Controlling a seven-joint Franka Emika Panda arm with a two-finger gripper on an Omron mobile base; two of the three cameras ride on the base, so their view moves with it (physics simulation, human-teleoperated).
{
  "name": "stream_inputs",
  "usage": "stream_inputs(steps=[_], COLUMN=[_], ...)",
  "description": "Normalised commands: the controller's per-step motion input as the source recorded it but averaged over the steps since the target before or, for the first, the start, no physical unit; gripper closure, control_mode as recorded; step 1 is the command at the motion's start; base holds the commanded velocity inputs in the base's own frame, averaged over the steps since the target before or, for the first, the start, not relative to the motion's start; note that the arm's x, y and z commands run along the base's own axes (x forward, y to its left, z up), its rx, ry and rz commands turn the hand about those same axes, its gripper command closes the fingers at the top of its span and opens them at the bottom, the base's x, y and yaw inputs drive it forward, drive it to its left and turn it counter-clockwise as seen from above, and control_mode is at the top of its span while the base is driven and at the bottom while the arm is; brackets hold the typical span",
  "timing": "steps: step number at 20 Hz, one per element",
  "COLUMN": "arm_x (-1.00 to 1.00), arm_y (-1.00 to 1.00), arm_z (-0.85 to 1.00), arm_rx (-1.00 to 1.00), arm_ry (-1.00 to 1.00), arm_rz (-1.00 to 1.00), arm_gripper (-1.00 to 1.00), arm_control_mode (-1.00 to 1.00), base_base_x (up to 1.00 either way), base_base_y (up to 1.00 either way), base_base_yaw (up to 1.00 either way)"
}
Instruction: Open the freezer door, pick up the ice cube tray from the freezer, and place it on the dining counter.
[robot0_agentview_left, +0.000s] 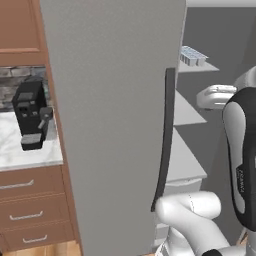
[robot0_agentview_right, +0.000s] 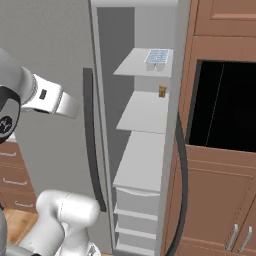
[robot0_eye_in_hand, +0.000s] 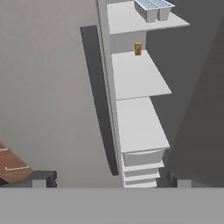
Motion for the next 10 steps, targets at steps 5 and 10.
stream_inputs(steps=[5, 10], arm_x=[0.00, 0.00], arm_y=[0.00, 0.00], arm_z=[0.00, 0.00], arm_rx=[0.00, 0.00], arm_ry=[0.00, 0.00], arm_rz=[0.00, 0.00], arm_gripper=[-1.00, -1.00], arm_control_mode=[1.00, 1.00], base_base_x=[0.01, 0.14], base_base_y=[-0.60, -0.17], base_base_yaw=[0.00, 0.00])
